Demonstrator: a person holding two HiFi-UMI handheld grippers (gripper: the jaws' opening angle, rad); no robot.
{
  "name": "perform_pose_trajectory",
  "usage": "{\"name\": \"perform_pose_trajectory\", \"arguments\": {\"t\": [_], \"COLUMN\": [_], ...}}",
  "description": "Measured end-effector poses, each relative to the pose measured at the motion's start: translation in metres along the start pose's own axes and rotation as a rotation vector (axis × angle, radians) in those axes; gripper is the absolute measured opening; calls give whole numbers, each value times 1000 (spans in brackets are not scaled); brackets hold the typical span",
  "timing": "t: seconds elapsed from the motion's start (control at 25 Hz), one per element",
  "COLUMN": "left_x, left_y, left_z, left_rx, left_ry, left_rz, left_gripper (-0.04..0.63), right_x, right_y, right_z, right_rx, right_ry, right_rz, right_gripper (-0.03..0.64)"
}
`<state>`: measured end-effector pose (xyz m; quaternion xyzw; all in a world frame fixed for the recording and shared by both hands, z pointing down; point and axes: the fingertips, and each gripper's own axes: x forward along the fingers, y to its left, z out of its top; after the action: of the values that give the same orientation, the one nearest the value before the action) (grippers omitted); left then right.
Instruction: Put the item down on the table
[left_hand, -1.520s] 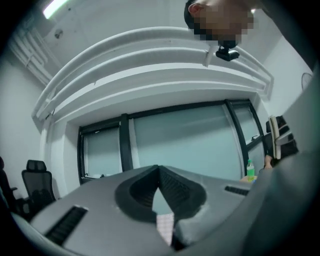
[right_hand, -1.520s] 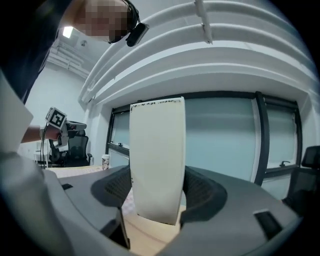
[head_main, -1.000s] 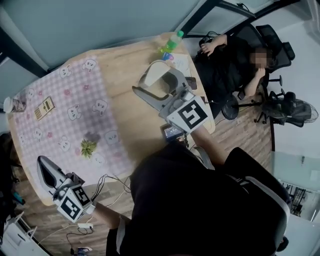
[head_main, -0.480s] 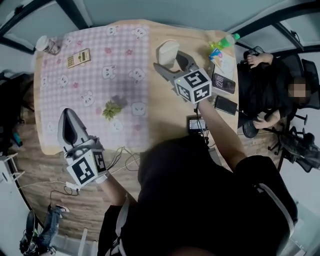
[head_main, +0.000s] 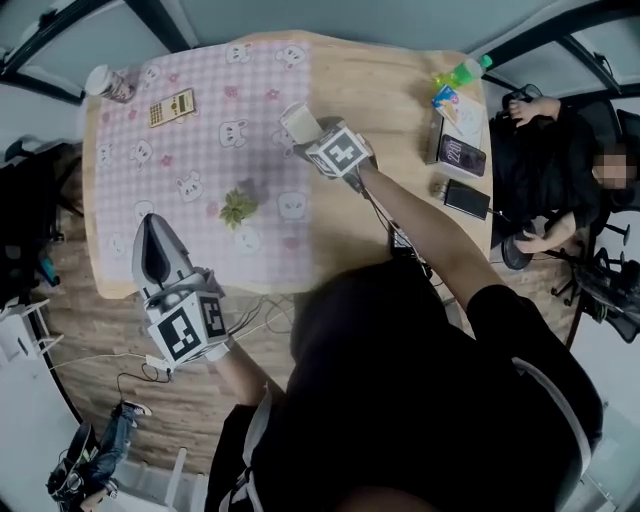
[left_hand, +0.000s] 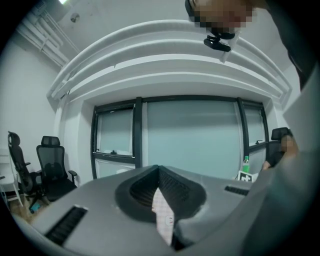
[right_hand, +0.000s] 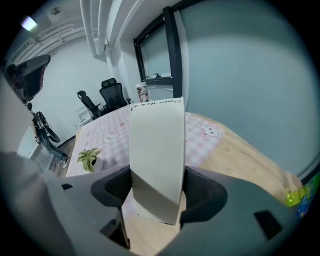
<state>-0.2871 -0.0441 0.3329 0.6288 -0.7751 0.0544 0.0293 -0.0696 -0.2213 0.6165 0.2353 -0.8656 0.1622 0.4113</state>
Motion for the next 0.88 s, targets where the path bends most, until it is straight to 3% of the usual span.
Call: {"name": "perform_pose_trajectory", "arguments": {"t": [0.44, 0.68, 0.88], "left_x": [-3, -1, -4], "left_y": [5, -5, -1], "left_z": [-2, -7, -16], "left_rx": [7, -18, -11], "left_ry": [12, 36, 92], "left_rz": [29, -15, -22], "left_gripper": [-5, -5, -5], "right_x": [20, 31, 64], "right_y": [25, 21, 34], "right_z": [-2, -40, -66], "right_rx": [-40, -96, -124], "right_ry": [45, 200, 371], "right_rz": [74, 48, 94], "right_gripper": [322, 322, 321]}}
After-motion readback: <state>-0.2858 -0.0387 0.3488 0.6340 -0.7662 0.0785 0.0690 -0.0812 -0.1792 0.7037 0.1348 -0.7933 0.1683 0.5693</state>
